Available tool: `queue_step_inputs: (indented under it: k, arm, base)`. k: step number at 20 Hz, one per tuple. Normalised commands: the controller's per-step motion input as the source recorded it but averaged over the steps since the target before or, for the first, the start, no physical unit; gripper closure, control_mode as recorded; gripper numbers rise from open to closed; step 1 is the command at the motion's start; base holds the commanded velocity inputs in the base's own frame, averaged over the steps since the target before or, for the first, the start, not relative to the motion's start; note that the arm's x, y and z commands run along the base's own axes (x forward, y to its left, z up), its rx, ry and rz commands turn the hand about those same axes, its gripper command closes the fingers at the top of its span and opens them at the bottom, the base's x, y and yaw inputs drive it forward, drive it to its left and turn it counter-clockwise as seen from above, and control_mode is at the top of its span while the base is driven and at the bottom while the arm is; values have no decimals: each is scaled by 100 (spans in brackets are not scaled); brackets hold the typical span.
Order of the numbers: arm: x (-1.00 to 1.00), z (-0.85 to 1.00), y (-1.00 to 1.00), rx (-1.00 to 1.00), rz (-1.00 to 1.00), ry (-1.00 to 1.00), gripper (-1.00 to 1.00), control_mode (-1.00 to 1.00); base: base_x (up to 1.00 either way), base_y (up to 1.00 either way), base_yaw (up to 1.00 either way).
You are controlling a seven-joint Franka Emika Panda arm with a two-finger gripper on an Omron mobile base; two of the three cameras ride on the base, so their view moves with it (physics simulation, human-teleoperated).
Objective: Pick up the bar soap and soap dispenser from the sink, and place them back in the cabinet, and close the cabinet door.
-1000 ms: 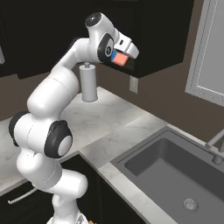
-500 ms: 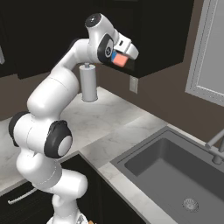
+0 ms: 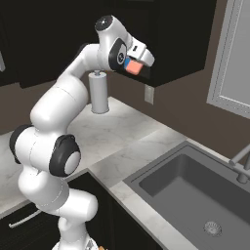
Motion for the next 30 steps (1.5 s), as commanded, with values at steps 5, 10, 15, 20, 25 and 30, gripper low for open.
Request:
queue_step_inputs:
  k: [5, 10, 15, 20, 25, 30]
  arm:
    - [0, -7, 0, 0, 0, 0, 100, -100]
    - [1, -15, 0, 0, 0, 0, 100, -100]
    - [2, -12, 0, 0, 0, 0, 100, -100]
    - [7, -6, -2, 0, 0, 0, 100, -100]
    - [18, 0, -7, 0, 0, 0, 100, -100]
    - [25, 0, -13, 0, 0, 0, 100, -100]
  base:
    - [0, 0, 0]
    - [0, 0, 0]
    - [0, 0, 0]
    - [0, 0, 0]
    - [0, 0, 0]
    - [0, 0, 0]
